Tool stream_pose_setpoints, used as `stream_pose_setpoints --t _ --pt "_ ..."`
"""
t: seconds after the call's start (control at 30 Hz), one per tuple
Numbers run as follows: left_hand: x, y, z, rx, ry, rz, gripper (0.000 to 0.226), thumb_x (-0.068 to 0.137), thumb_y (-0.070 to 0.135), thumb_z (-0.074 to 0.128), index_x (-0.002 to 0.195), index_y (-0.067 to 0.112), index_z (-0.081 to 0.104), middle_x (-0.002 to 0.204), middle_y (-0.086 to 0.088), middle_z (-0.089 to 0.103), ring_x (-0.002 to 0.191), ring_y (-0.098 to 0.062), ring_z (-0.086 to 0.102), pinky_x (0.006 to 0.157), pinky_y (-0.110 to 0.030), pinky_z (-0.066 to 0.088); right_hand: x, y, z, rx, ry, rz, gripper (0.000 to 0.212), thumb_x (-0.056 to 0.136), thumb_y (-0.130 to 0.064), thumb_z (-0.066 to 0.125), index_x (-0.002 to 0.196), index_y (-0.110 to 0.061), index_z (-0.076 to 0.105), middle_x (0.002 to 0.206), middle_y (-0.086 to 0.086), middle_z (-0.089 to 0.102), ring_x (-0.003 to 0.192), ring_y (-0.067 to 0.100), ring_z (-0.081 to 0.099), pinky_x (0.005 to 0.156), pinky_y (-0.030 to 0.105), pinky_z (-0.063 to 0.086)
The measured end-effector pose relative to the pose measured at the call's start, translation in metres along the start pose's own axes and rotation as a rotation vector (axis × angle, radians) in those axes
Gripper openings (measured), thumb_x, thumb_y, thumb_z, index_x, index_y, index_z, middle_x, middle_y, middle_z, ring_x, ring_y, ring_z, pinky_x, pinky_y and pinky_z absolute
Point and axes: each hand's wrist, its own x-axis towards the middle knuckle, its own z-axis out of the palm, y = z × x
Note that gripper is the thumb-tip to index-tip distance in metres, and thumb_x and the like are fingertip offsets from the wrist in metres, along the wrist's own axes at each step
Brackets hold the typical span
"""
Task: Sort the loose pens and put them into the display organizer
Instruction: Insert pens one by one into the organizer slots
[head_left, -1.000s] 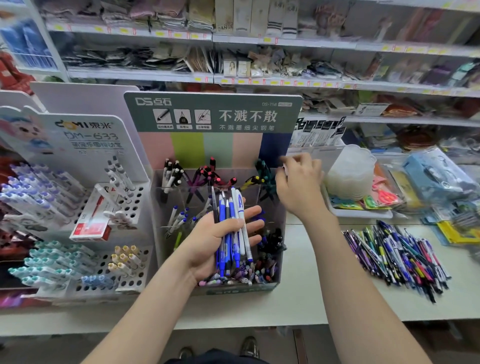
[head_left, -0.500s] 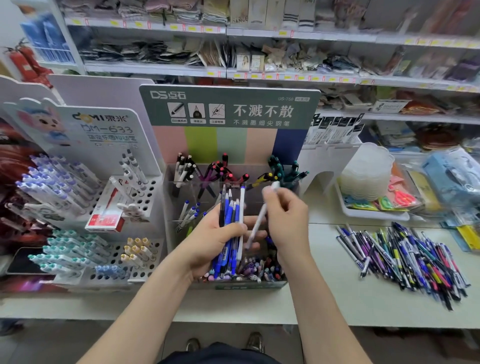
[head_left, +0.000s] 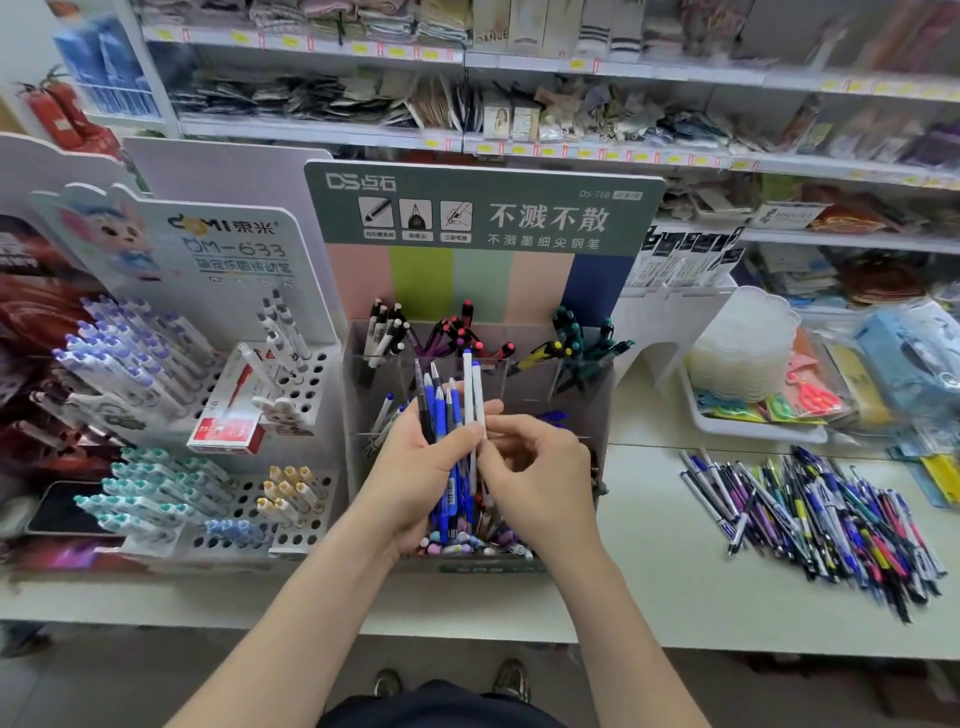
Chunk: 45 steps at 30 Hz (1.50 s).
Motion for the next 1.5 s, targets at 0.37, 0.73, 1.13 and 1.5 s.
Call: stream_pose_setpoints --t 0.37,0.73,1.13,1.5 --pt "-0.009 0.010 -0.029 0.160 -0.138 -0.040 0.030 0.103 0.002 0.064 0.132 0.010 0.061 0.102 -0.020 0.077 0.091 -0.030 0.078 0.073 -0.041 0.065 0.012 -0.002 0.006 0.102 0.030 0.174 0.020 0.100 -0.047 0.068 0.097 -0.028 0.071 0.078 0.004 0.069 0.064 0.004 0.064 0.061 0.025 0.055" --pt "-0.015 0.015 -0.064 0.257 -0.112 0.057 0.020 0.106 0.009 0.062 0.125 0.007 0.069 0.110 -0.015 0.078 0.102 -0.027 0.076 0.087 -0.036 0.063 0.016 -0.026 0.036 0.650 -0.158 0.279 0.026 0.107 -0.024 0.064 0.108 -0.001 0.073 0.091 0.009 0.079 0.088 0.024 0.079 0.073 0.049 0.065" --pt "-0.017 0.019 -0.099 -0.022 0.205 0.053 0.026 0.108 0.017 0.060 0.132 0.011 0.052 0.091 -0.010 0.068 0.056 -0.019 0.048 0.052 -0.033 0.042 0.050 -0.026 0.078 0.171 0.179 -0.329 0.013 0.108 -0.019 0.063 0.107 -0.011 0.074 0.083 -0.011 0.073 0.072 0.012 0.070 0.066 0.030 0.057" --pt "-0.024 0.023 -0.107 -0.056 0.049 0.054 0.027 0.109 0.008 0.053 0.134 -0.003 0.051 0.103 -0.016 0.077 0.064 -0.020 0.058 0.050 -0.028 0.046 0.052 0.002 0.110 -0.554 -0.091 -0.547 0.043 0.091 -0.014 0.060 0.132 -0.024 0.066 0.122 -0.008 0.071 0.111 0.024 0.046 0.084 0.041 0.036"
